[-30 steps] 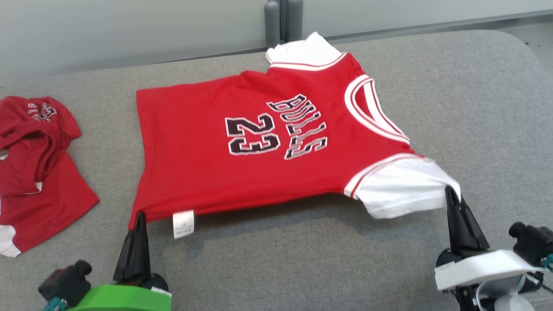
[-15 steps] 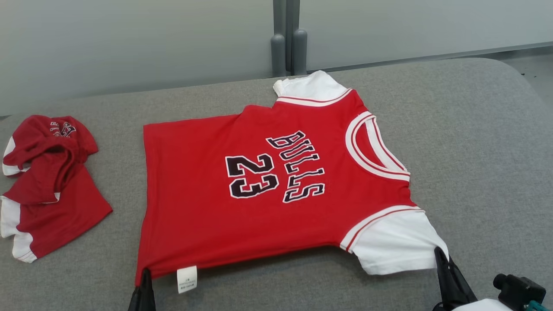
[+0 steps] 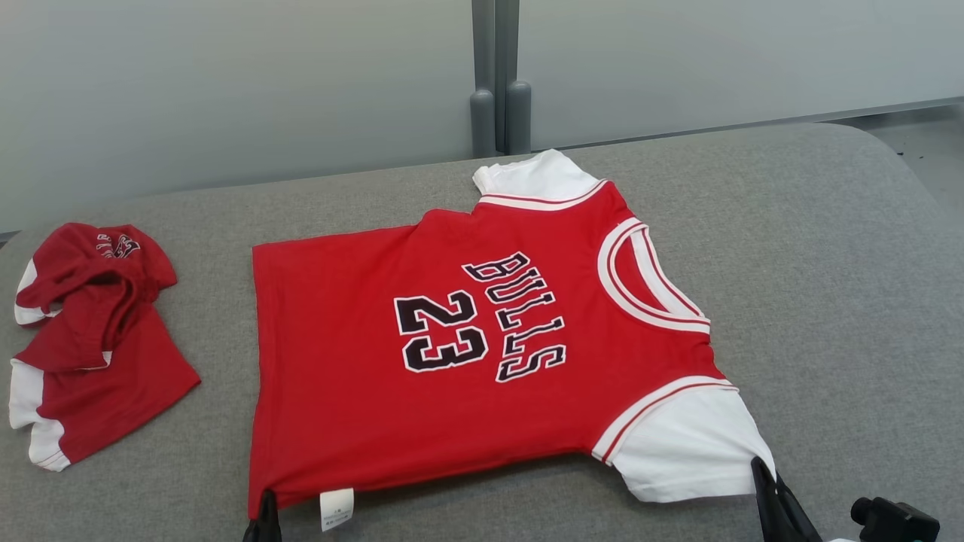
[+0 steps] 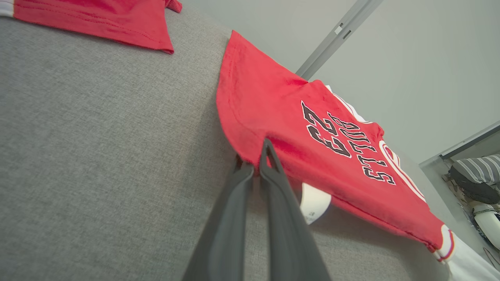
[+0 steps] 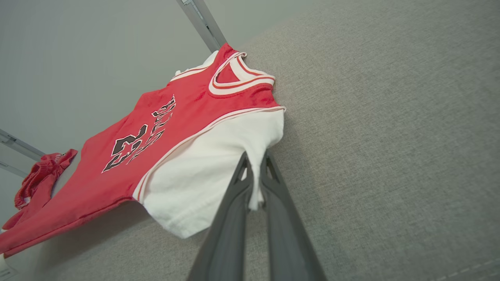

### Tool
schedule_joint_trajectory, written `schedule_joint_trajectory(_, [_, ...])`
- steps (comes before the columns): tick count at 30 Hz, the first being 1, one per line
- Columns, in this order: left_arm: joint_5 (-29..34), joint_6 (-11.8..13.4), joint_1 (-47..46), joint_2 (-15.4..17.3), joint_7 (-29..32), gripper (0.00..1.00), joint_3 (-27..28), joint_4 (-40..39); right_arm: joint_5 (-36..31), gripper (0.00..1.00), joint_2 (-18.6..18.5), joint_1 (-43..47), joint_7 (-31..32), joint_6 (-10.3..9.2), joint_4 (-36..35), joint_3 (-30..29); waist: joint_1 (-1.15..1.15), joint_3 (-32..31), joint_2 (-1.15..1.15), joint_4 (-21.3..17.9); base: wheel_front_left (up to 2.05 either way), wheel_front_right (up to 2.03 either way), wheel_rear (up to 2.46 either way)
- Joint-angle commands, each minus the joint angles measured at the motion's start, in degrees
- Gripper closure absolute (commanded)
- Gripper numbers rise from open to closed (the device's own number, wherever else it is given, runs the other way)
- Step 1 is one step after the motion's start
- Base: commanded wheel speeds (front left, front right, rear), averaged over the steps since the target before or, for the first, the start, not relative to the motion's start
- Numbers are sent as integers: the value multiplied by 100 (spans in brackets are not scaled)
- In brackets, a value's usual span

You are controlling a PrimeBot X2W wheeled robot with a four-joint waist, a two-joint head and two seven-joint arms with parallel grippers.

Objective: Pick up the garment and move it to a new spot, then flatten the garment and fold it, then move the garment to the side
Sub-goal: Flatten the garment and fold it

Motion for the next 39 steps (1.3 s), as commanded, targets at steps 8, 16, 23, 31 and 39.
schedule_joint_trajectory(8, [-181,-31,-121,-7,15,100,-82,18,58,100,-19,-235,-40,0,197,26,0,-40,21,0,0,0,0])
schedule_joint_trajectory(16, [-516,-50,-446,-12,256,100,-161,44,-84,100,-18,-615,36,0,341,-60,0,40,21,51,0,0,0])
schedule_joint_trajectory(23, [-892,-69,-979,-18,354,100,-103,472,-180,100,-18,-1177,126,0,690,-155,0,74,21,79,0,0,0])
schedule_joint_trajectory(31, [-947,-85,-1769,-19,277,100,-186,1399,-232,100,-18,-2034,91,0,1490,-173,0,133,21,129,0,0,0])
schedule_joint_trajectory(39, [-795,-122,-2428,60,214,100,-311,2062,-497,100,-18,-2854,3,0,2253,-245,0,372,21,200,0,0,0])
